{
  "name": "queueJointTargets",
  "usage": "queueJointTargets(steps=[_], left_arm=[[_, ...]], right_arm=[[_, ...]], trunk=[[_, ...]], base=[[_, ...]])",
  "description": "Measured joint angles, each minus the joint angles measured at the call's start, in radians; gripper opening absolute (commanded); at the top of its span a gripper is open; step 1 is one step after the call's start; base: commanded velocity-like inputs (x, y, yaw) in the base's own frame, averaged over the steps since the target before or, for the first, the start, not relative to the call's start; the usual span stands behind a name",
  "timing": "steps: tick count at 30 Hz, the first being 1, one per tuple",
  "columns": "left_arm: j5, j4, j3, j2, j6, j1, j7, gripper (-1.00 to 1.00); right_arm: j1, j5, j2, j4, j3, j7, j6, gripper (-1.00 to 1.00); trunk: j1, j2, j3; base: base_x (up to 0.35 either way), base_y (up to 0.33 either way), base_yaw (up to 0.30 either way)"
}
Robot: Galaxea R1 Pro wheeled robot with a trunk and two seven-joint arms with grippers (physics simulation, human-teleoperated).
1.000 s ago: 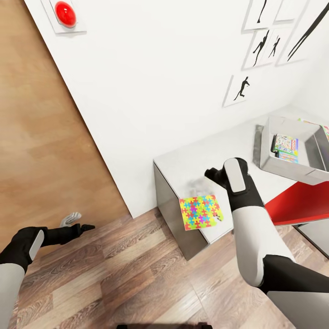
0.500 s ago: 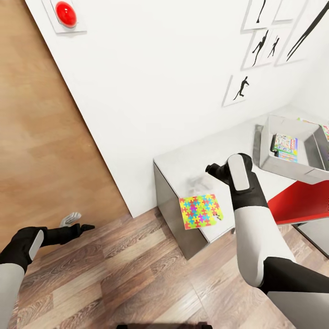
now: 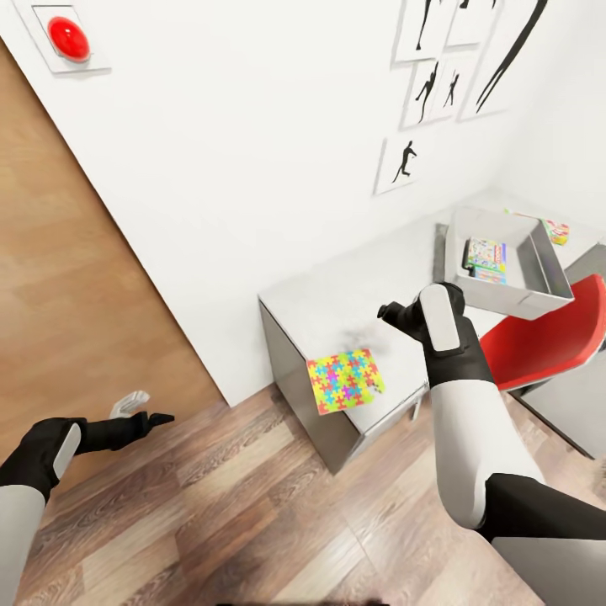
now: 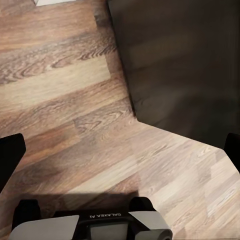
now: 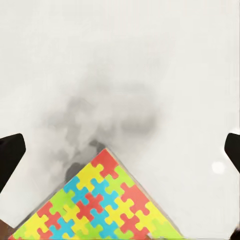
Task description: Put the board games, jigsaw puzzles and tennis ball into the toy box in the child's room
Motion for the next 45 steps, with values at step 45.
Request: queueJointTargets(steps=[45], left_arm=[[-0.001, 0.0, 0.009, 0.003, 0.0, 0.0, -0.005, 1.0]], right_arm=[[0.046, -0.028, -0.021, 0.051, -0.078, 0.079, 0.078, 1.0]], trunk=[[0.0, 0.0, 0.052]], base=[[-0.035, 0.008, -0.205]])
